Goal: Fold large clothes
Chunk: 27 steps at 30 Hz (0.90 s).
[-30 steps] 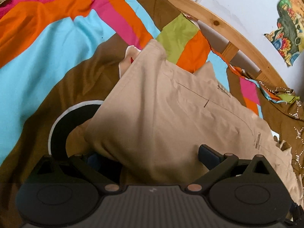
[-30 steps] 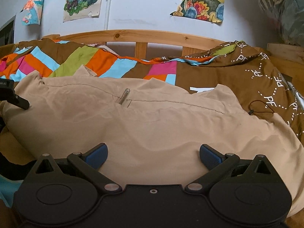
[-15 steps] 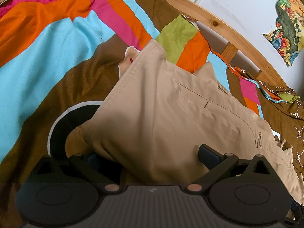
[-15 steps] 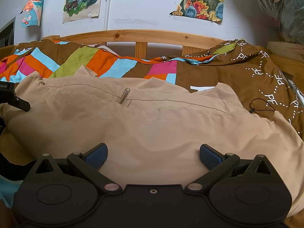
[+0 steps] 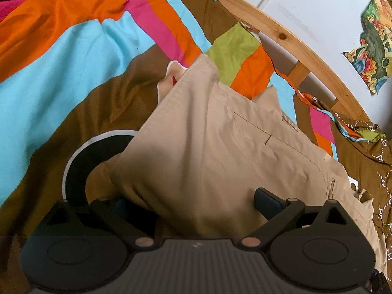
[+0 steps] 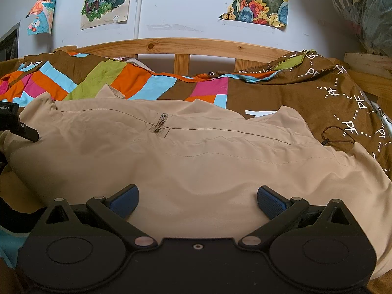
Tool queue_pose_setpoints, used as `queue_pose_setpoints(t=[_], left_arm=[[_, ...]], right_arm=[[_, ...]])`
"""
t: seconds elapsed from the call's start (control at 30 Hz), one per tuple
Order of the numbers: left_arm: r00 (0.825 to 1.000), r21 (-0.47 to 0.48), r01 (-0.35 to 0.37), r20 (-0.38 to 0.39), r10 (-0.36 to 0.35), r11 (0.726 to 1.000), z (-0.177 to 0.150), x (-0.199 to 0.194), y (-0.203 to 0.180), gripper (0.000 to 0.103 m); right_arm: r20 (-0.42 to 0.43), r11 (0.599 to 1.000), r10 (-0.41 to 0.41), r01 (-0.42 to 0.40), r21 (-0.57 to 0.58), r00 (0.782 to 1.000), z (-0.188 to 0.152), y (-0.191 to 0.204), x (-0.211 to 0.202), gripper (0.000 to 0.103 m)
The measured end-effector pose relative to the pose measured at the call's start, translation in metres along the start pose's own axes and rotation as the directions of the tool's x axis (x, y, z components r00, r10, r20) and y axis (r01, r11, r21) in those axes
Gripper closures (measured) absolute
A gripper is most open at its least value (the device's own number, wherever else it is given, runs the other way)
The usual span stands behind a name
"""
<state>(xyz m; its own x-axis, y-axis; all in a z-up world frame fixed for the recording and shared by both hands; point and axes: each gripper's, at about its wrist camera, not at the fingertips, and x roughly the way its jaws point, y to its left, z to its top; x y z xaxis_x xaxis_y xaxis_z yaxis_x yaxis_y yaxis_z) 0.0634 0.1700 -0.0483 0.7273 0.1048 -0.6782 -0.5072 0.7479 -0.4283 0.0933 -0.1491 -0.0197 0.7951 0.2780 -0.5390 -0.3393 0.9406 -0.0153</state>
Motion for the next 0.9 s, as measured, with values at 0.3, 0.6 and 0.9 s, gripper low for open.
queue_pose_setpoints(t=[0.3,0.6,0.9], left_arm=[[0.998,-0.126,0.039,0.059,-0.032,0.991,0.001,-0.008,0.016,0.046],[0.982,0.091,0.068,0.168,-0.083,0.993,0.013,-0.041,-0.039,0.095],[0.951,0.457,0.222,0.094,-0.295,0.861,0.036,-0.077,-0.159,0.098]], right_arm=[[0.001,1.000,0.003,-0.003,0.003,1.000,-0.001,0.000,0.000,0.001],[0.025,0.997,0.031,-0.033,0.065,0.999,0.000,-0.008,-0.004,0.005],[0.049,0.922,0.099,-0.111,0.371,0.994,0.015,-0.057,-0.015,0.052]])
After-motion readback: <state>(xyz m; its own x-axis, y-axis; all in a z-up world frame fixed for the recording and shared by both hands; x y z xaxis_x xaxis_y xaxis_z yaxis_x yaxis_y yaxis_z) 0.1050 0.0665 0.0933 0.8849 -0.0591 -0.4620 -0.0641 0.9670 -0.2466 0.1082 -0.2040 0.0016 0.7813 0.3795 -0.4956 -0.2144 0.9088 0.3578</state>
